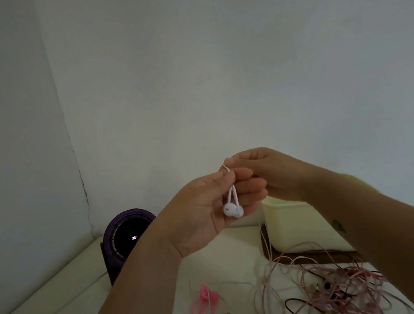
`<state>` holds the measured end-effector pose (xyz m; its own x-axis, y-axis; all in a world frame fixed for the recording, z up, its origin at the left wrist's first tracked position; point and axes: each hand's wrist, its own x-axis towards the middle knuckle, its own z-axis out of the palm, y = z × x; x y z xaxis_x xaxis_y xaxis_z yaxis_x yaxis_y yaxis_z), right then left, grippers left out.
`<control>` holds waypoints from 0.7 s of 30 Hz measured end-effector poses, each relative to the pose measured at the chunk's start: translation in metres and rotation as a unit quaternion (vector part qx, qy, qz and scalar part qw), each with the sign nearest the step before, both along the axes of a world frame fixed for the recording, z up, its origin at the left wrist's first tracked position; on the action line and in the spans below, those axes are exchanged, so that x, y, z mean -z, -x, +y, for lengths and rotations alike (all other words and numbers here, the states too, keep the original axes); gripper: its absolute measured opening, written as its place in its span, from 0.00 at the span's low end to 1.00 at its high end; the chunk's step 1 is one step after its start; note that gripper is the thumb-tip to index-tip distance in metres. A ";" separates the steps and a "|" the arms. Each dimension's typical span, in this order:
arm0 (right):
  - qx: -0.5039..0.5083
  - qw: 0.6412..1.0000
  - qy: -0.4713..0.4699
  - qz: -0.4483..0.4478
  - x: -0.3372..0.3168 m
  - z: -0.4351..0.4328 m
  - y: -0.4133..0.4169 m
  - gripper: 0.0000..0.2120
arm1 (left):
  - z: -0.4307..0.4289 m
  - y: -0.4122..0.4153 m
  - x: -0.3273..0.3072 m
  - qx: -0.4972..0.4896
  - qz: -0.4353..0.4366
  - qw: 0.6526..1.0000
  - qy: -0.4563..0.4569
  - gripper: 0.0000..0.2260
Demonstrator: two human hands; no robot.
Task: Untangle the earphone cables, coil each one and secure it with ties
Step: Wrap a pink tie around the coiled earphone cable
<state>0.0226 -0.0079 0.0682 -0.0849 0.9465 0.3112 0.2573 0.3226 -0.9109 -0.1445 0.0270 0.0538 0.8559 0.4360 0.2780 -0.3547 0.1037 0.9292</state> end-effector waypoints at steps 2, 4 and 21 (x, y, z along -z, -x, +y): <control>0.019 1.000 0.016 -0.014 0.020 0.008 -0.004 0.11 | 0.005 -0.009 0.004 -0.015 -0.046 0.998 0.050 0.12; 0.057 0.997 0.031 -0.052 0.036 0.011 -0.003 0.14 | 0.014 -0.016 0.009 -0.033 -0.079 0.992 0.094 0.11; 0.147 0.913 0.009 -0.380 0.061 0.013 -0.016 0.12 | 0.067 -0.076 0.085 -0.210 -0.015 0.977 0.021 0.10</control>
<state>0.0381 0.0056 0.0072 -0.0112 0.9677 0.2519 0.8902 0.1244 -0.4382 -0.0689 0.0944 -0.0312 0.5904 0.7593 0.2735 -0.4006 -0.0185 0.9161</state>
